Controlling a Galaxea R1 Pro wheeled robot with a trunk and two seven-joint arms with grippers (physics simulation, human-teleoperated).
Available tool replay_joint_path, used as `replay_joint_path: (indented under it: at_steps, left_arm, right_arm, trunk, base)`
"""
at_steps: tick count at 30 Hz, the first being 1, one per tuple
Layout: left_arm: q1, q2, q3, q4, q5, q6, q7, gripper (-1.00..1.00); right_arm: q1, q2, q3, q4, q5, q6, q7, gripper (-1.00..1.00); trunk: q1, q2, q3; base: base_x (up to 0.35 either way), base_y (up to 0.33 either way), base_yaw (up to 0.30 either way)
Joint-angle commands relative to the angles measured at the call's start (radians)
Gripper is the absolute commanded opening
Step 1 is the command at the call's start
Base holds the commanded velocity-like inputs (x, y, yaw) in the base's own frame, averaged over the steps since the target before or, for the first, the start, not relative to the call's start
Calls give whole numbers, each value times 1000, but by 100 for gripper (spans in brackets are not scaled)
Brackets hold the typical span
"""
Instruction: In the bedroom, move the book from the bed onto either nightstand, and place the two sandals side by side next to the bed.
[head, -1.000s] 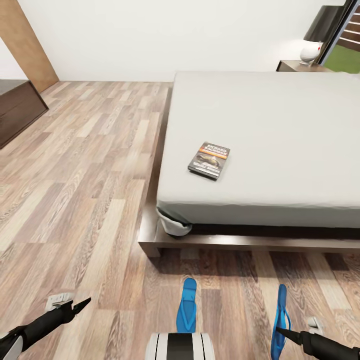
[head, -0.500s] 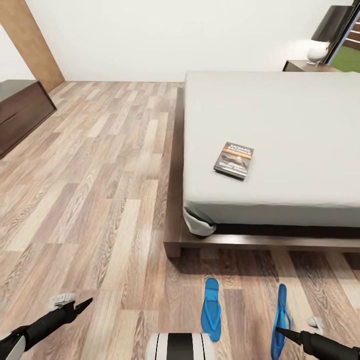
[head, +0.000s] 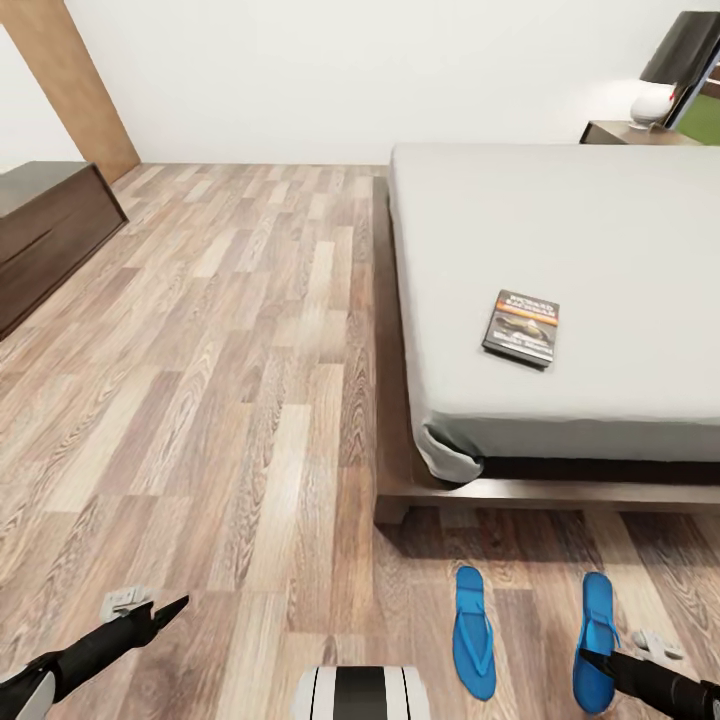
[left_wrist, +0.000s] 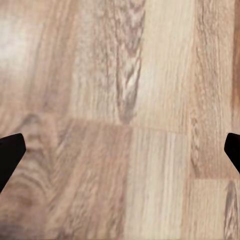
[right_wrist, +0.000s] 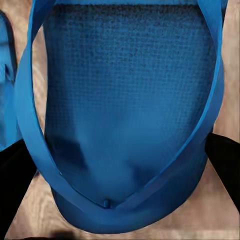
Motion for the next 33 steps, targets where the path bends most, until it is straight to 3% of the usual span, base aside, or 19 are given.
replay_joint_path:
  at_steps: [1, 7, 11, 13, 26, 28, 31, 33]
  left_arm:
    - [-1, 0, 2, 1, 4, 2, -4, 100]
    - [-1, -7, 0, 9, 2, 1, -4, 100]
    - [-1, -10, -10, 16, 1, -7, -4, 100]
    - [-1, -10, -12, 17, 1, -17, -4, 100]
    - [-1, -12, -13, 35, 1, -51, -4, 100]
    - [-1, -12, -13, 35, 1, -52, -4, 100]
    - [-1, -12, -13, 35, 1, -52, -4, 100]
    - [-1, -12, -13, 35, 1, -52, -4, 100]
  right_arm:
    - [0, -1, 12, -14, -8, 3, -5, -100]
    - [0, -3, 11, -33, -8, 6, -27, -100]
    - [0, -5, 11, -35, -8, 12, -140, -100]
    - [0, -6, 11, -36, -8, 13, -161, -100]
    - [0, -10, 11, -33, -8, 20, -194, -100]
    - [0, -9, 11, -34, -8, 20, -264, -100]
    - [0, -9, 12, -37, -8, 20, -456, -100]
    - [0, -9, 12, -56, -7, 24, -512, -100]
  trunk:
    - [0, 0, -1]
    - [0, 0, -1]
    - [0, 0, -1]
    - [0, 0, -1]
    - [0, 0, -1]
    - [0, 0, -1]
    - [0, 0, -1]
    - [0, 0, -1]
  base:
    - [91, 313, 0]
    - [104, 313, 0]
    - [74, 192, 0]
    - [16, 40, 0]
    - [1, 3, 0]
    - [0, 0, 0]
    - [0, 0, 0]
    - [0, 0, 0]
